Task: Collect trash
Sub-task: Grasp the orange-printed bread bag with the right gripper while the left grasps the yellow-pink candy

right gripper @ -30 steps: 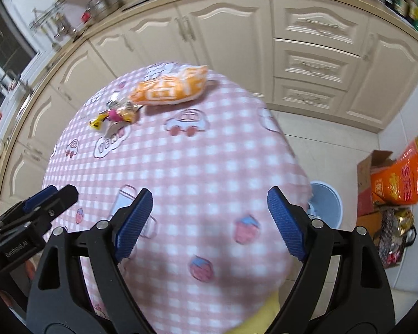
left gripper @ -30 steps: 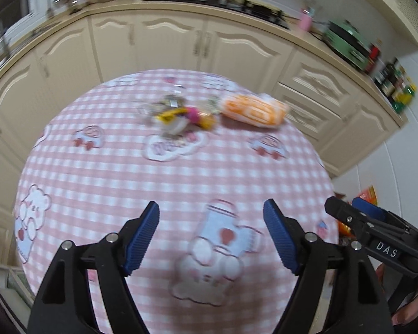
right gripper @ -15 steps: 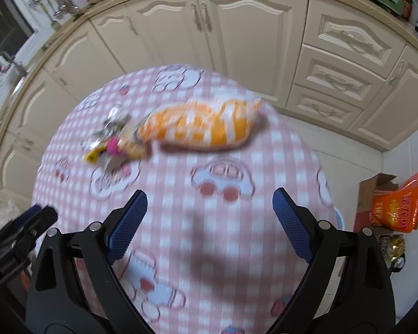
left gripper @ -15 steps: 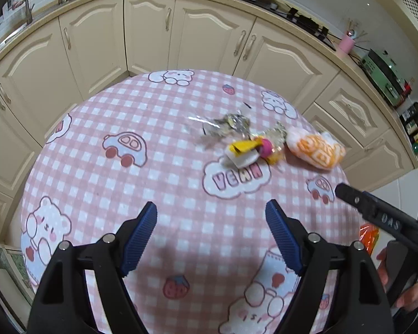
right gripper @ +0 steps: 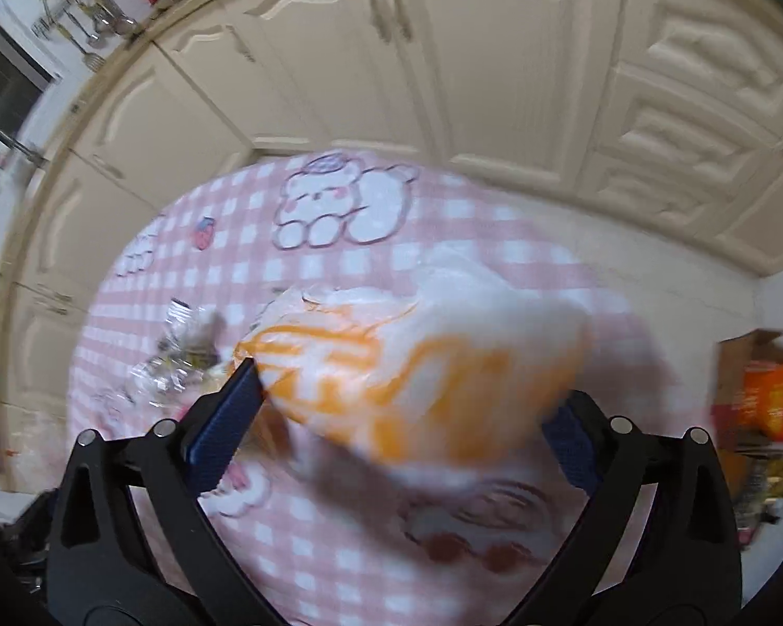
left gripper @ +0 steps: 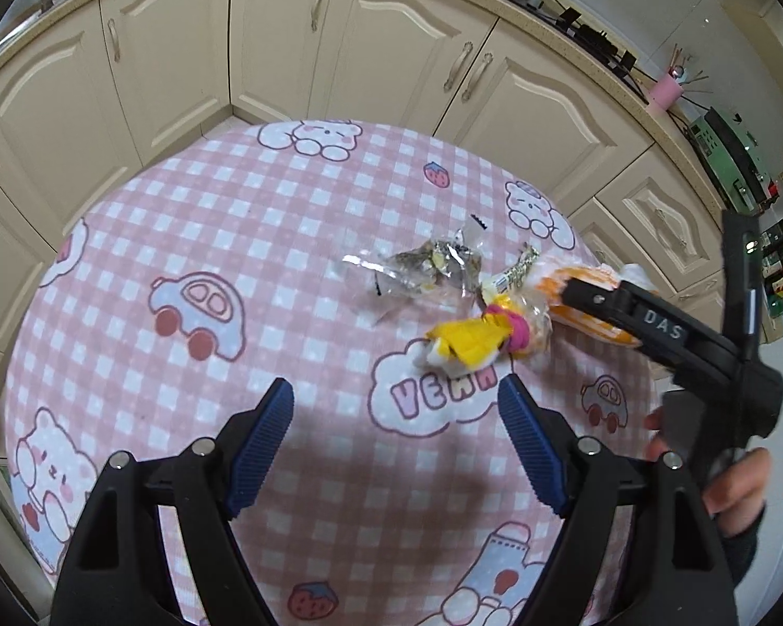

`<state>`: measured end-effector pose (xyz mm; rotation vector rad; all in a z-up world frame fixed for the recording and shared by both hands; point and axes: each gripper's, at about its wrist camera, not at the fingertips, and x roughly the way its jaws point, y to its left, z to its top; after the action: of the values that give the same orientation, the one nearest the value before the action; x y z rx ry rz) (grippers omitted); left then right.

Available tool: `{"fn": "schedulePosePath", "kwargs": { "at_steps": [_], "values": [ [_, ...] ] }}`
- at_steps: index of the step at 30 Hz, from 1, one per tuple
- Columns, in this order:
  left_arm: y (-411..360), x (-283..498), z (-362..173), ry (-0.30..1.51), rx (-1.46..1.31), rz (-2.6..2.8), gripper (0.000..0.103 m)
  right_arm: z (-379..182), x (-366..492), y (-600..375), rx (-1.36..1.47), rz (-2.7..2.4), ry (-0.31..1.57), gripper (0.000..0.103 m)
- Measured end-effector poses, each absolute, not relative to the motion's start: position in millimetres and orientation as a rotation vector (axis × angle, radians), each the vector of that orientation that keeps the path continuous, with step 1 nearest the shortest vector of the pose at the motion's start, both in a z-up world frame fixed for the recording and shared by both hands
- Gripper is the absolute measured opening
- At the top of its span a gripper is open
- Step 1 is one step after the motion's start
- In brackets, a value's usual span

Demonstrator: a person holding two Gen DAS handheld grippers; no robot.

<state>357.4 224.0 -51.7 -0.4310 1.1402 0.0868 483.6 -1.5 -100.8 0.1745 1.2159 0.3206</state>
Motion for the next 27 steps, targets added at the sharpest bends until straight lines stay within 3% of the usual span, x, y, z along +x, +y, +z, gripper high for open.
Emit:
{"fn": "schedulePosePath", "kwargs": {
  "at_steps": [2, 3, 4, 6, 9, 12, 21, 23, 24, 27],
  "values": [
    [222.9, 363.8, -53.2, 1.144, -0.443, 0.079, 0.079, -99.3, 483.4, 4.7, 0.109, 0.319, 1.158, 0.092],
    [222.1, 366.3, -53.7, 1.147, -0.445, 0.075, 0.079, -99.0, 483.1, 8.4, 0.062, 0.310, 1.130, 0.071],
    [219.3, 370.1, -54.5, 1.154, -0.446, 0.067, 0.079, -97.0, 482.4, 9.2, 0.036, 0.290, 1.102, 0.062],
    [214.0, 375.4, -55.1, 1.161, -0.438, 0.055, 0.079, -96.5, 481.0, 7.0, 0.042, 0.305, 1.091, 0.058],
    [200.6, 383.3, -55.1, 1.161, -0.397, 0.048, 0.079, -94.8, 475.2, -3.9, 0.093, 0.362, 1.081, 0.041],
    [186.7, 391.4, -56.3, 1.167, -0.364, 0.043, 0.079, -92.0, 464.3, -16.5, 0.115, 0.385, 1.065, 0.030],
    [152.6, 422.0, -73.9, 1.183, -0.257, 0.068, 0.076, -81.3, 423.3, -63.9, 0.186, 0.414, 1.029, 0.030],
    [146.3, 426.2, -81.1, 1.213, -0.218, 0.053, 0.061, -78.3, 414.0, -72.4, 0.194, 0.412, 1.025, 0.030],
    [143.6, 426.3, -81.7, 1.218, -0.210, 0.046, 0.038, -77.3, 409.6, -75.5, 0.197, 0.415, 1.021, 0.030],
    [136.6, 422.7, -83.2, 1.242, -0.167, 0.034, 0.008, -70.2, 394.1, -87.3, 0.202, 0.425, 1.003, 0.030]
  ]
}}
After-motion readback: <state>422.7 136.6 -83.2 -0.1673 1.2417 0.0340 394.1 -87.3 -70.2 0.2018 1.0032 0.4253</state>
